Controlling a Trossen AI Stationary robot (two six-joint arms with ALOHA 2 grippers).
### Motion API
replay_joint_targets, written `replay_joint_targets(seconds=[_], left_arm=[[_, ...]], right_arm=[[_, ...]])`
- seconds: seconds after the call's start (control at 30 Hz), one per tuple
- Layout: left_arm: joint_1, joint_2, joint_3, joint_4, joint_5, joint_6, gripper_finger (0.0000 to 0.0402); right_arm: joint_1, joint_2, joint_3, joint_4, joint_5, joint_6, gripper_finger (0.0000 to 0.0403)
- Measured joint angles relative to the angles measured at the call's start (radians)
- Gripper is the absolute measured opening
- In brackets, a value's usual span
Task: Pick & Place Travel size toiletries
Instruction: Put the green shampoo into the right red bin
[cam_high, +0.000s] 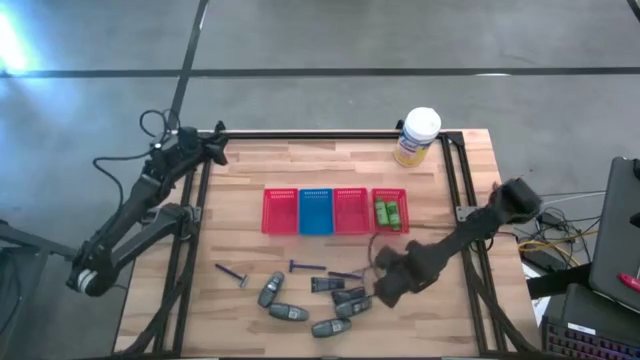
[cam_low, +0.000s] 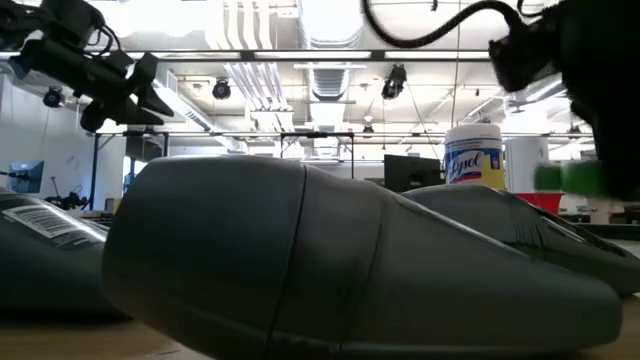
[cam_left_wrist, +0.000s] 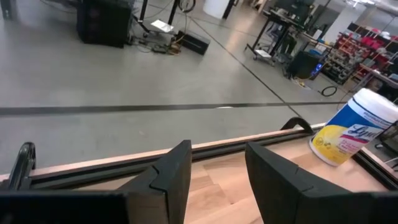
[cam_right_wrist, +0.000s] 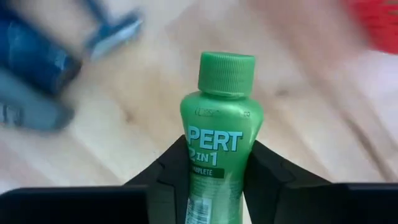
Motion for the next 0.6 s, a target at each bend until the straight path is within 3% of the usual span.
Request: replay_joint_targets(seconds=[0.13, 0.23, 0.4, 0.6], left_arm=[[0.000, 0.002, 0.000, -0.001, 0.000, 0.000, 0.0156], [0.000, 0.001, 0.000, 0.000, 0.000, 0.000, 0.0156], [0.000, 0.001, 0.000, 0.000, 0.000, 0.000, 0.0156], [0.000, 0.001, 0.000, 0.000, 0.000, 0.000, 0.0156]], right_arm=[[-0.078, -0.199, -0.109, 0.042, 0.045, 0.281, 0.0123], [-0.188, -0.336, -0.226, 0.166, 0.051, 0.377, 0.0142], [-0.421, -0.444, -0.357, 0.230, 0.050, 0.341, 0.0154], [-0.700, -0.433, -0.423, 0.279, -0.034, 0.126, 0.0152]])
